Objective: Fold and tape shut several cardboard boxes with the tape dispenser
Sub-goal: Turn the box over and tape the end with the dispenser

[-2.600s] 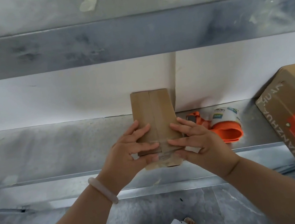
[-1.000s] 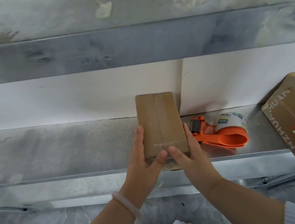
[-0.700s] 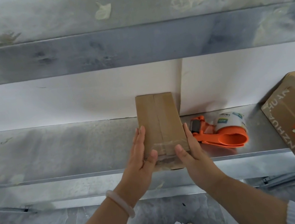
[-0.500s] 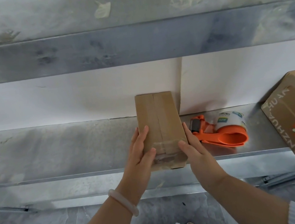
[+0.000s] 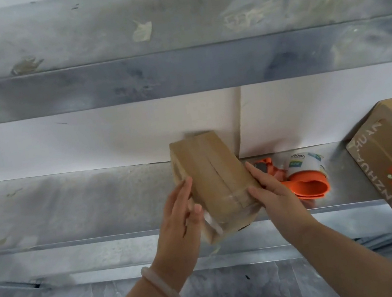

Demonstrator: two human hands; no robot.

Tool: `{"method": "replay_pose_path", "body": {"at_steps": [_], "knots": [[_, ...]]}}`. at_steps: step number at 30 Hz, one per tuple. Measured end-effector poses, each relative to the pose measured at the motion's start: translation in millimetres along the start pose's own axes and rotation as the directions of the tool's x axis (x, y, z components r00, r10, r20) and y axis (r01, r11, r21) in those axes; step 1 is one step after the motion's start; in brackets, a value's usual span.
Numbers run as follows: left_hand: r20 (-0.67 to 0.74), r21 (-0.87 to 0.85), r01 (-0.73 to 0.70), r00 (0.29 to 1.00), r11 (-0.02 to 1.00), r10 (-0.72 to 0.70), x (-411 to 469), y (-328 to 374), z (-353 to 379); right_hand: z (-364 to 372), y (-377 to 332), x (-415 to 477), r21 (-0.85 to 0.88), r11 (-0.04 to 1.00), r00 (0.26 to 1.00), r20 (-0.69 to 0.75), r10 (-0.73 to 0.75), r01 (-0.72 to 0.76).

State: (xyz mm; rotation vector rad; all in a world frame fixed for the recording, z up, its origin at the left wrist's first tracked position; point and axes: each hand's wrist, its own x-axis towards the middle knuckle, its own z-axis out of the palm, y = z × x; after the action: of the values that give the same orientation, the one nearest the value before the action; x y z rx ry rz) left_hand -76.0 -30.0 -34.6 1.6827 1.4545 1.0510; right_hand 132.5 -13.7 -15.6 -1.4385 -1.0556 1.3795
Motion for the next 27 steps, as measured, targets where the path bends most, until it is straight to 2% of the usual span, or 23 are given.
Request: {"method": "replay_pose_path", "body": {"at_steps": [2, 4, 6, 8, 9, 11, 13, 15, 18, 21, 27], "knots": [[-0.104, 0.05, 0.012, 0.995, 0.999, -0.007, 4, -9, -12, -8, -7, 6, -0.036, 0.999, 1.0, -0.015, -0.022, 0.022], [-0.17, 0.083, 0.106, 0.981, 0.991, -0.091, 15, -11, -24, -10, -13, 9, -0.167, 0.984, 0.997, 0.053, -0.056, 0.065], [-0.074, 0.016, 0.188, 0.98, 0.982, -0.186, 29, -12, -37, -6, -19, 11, -0.302, 0.946, 0.987, 0.142, -0.075, 0.115], [0.062, -0.066, 0.25, 0.967, 0.966, -0.246, 39, -14, -48, -2, -21, 13, -0.388, 0.909, 0.983, 0.15, -0.104, 0.155], [0.078, -0.045, 0.238, 0.969, 0.97, -0.234, 42, -16, -51, -1, -21, 15, -0.444, 0.877, 0.982, 0.122, -0.145, 0.185], [0.022, 0.008, 0.199, 0.98, 0.98, -0.199, 42, -18, -54, 0, -19, 15, -0.578, 0.794, 0.974, 0.006, -0.229, 0.19], [-0.071, 0.025, 0.207, 0.976, 0.978, -0.205, 38, -17, -50, 3, -21, 6, -0.619, 0.769, 0.942, -0.138, -0.306, 0.159], [-0.161, -0.01, 0.23, 0.96, 0.973, -0.228, 32, -14, -43, 11, -22, -7, -0.642, 0.748, 0.904, -0.2, -0.377, 0.17], [-0.239, -0.022, 0.22, 0.946, 0.975, -0.219, 23, -11, -38, 26, -18, -18, -0.712, 0.675, 0.932, -0.079, -0.353, 0.195], [-0.228, 0.0, 0.201, 0.954, 0.98, -0.196, 15, -15, -44, 28, -17, -11, -0.788, 0.563, 0.941, 0.061, -0.332, 0.249], [-0.142, -0.029, 0.195, 0.97, 0.98, -0.197, 3, -24, -54, 23, -28, 11, -0.787, 0.552, 0.945, 0.12, -0.303, 0.277]]}}
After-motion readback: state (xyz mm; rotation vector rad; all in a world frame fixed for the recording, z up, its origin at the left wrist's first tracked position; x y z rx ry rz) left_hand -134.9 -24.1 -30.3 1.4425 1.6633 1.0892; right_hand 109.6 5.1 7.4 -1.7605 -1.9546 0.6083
